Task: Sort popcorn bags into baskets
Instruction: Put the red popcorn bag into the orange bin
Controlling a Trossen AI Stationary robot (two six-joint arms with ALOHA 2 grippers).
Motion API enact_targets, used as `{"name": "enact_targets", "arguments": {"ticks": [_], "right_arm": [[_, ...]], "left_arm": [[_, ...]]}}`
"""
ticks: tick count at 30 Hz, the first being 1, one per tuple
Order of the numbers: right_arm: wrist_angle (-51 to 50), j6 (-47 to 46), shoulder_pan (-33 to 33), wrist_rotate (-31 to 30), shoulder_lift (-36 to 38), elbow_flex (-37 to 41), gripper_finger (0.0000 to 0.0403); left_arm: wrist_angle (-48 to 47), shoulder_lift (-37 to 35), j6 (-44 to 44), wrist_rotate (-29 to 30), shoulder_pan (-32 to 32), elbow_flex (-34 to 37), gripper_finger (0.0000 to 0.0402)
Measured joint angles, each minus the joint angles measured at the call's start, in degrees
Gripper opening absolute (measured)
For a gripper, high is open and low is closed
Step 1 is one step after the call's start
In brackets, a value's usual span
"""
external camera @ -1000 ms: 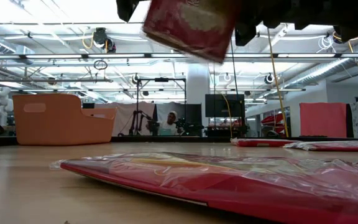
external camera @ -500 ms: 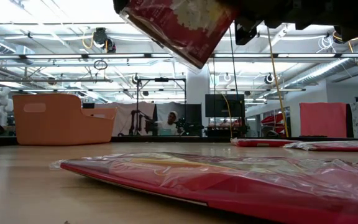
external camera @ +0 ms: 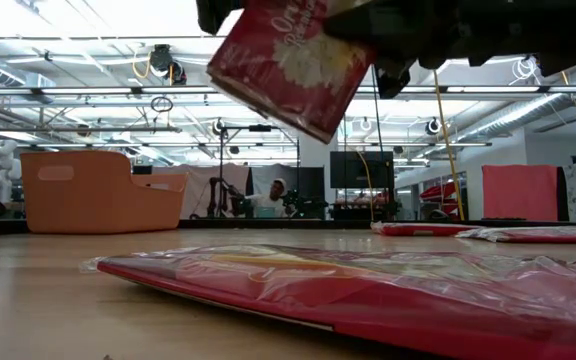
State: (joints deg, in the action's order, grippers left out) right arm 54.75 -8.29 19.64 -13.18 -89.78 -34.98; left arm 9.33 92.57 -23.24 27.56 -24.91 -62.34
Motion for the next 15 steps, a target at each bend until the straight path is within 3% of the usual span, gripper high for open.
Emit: {"name": "enact_targets", "arguments": {"ticks": [6,15], "right_arm": [[-1.32,-2.6,-0.98,2.39,0.0,0.0,0.0014],[-1.96,-3.19,-1.27,2.94,0.02,0.0,0.0014]], "left_arm": [[-11.37,0.11,-4.52,-1.77,3.1,0.04,0.0221],[-7.93,0.07,-0.21,-2.26,3.04,0.04,0.0159]]}}
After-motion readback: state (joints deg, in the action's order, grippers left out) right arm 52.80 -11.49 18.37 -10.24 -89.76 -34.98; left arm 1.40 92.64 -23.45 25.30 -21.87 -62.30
